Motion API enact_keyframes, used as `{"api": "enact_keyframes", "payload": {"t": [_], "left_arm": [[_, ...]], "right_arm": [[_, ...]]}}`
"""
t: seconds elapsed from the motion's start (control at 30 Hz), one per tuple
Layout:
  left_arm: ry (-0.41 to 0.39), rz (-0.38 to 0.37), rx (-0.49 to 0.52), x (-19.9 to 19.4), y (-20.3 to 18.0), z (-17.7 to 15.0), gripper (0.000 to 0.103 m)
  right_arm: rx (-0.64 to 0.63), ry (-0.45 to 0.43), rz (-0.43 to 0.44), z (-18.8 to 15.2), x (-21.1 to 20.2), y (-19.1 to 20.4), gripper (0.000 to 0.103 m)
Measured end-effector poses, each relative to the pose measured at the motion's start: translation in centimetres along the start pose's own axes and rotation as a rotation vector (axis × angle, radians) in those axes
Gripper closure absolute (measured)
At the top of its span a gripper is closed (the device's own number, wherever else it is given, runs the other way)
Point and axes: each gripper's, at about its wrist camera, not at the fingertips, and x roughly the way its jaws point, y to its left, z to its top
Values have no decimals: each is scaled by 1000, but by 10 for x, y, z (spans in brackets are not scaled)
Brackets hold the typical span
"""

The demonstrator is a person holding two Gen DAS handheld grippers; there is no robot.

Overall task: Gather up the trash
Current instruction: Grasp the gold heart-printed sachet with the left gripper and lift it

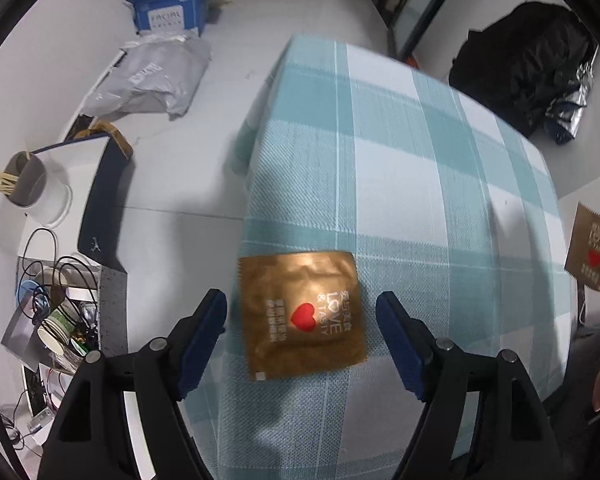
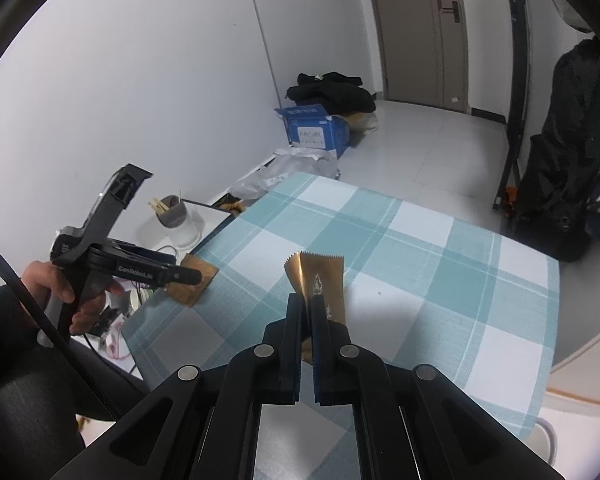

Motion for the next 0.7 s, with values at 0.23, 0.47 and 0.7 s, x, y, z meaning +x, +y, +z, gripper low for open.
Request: {"api": "enact_keyframes", "payload": {"t": [0.23, 0.47, 0.7], "left_arm": [[21, -11, -23, -3, 15, -3, 28], [-6, -26, -61, -7, 21, -3, 39], [-38, -38, -111, -14, 32, -3, 65]], "right_arm": [[-2, 7, -3, 2, 5, 2, 100], [-2, 0, -4, 3, 4, 4, 100], [-4, -10, -7, 3, 2, 3, 100]]}}
